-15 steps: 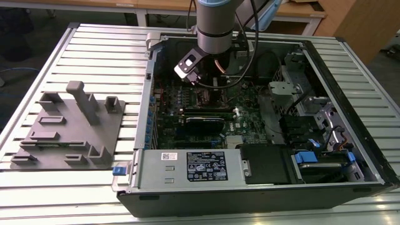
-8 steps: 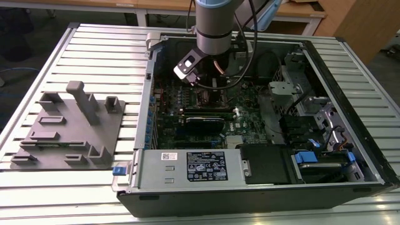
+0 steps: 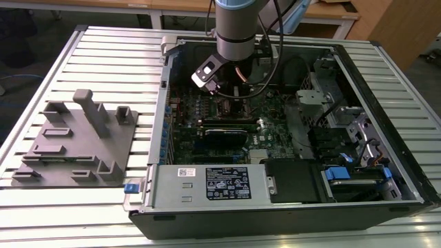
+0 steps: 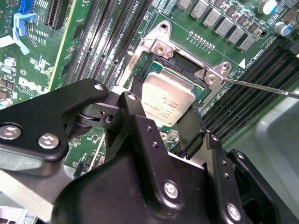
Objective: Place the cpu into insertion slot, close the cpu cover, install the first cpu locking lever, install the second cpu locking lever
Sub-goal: 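Place the cpu into insertion slot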
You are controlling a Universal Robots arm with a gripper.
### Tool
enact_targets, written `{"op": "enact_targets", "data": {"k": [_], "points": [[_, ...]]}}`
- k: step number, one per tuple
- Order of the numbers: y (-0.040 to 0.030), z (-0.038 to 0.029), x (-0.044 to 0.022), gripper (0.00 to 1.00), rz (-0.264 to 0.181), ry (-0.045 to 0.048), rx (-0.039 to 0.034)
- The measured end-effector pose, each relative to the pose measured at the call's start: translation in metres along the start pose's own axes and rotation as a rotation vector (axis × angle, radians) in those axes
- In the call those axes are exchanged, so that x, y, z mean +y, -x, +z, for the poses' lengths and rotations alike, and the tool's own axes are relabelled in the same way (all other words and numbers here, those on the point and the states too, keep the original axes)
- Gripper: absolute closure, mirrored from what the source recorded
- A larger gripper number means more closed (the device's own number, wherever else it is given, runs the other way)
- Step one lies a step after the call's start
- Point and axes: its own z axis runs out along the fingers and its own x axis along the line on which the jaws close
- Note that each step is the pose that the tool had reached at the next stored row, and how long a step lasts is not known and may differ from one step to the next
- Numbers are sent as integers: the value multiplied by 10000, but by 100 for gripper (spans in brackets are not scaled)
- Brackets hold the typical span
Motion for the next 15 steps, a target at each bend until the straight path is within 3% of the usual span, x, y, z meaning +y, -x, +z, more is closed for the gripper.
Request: {"op": "enact_targets", "data": {"k": [15], "points": [[-14, -2, 1, 46, 5, 0, 1]]}}
